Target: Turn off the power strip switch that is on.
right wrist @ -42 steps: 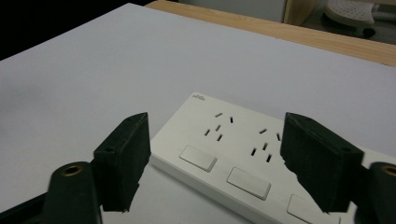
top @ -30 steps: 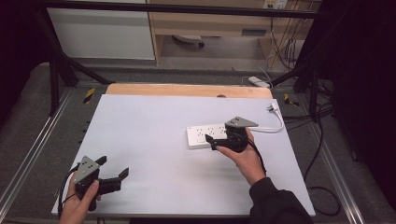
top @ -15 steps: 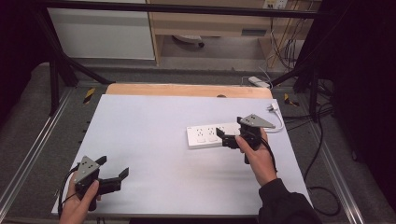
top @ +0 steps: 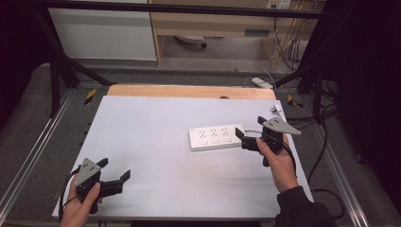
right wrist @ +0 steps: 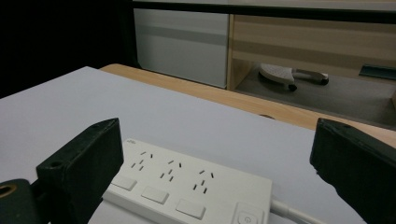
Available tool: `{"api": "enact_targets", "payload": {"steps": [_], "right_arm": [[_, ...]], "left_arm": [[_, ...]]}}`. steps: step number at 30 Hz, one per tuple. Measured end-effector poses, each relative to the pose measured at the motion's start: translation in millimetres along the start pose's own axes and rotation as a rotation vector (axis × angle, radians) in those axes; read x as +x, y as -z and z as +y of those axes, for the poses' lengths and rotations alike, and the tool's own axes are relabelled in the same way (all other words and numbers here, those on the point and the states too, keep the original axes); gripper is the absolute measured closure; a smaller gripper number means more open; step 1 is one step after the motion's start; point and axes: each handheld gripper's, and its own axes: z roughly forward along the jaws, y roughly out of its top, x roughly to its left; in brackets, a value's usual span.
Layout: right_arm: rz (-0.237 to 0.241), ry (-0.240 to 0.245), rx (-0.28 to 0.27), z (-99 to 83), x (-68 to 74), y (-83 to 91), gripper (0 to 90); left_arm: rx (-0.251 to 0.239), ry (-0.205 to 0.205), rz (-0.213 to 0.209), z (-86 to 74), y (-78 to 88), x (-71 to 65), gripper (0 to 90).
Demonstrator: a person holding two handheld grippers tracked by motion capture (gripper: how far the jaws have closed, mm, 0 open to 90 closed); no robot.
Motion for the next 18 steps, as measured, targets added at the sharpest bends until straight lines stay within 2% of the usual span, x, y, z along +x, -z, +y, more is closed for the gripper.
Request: {"api": "enact_targets", "payload": {"steps": [11,18], "right_arm": [[-0.042,0.003,-0.036,-9.0,-14.3,29.4,2.5],[-0.062,-0.009,-0.037,-23.3,-22.4,46.8,2.5]], "left_arm": [[0.003,-0.002,-0.002,-0.3,-0.2,-0.5,5.0],[0.004,-0.005,0.004,-0.2,0.1,-0.4,5.0]]}}
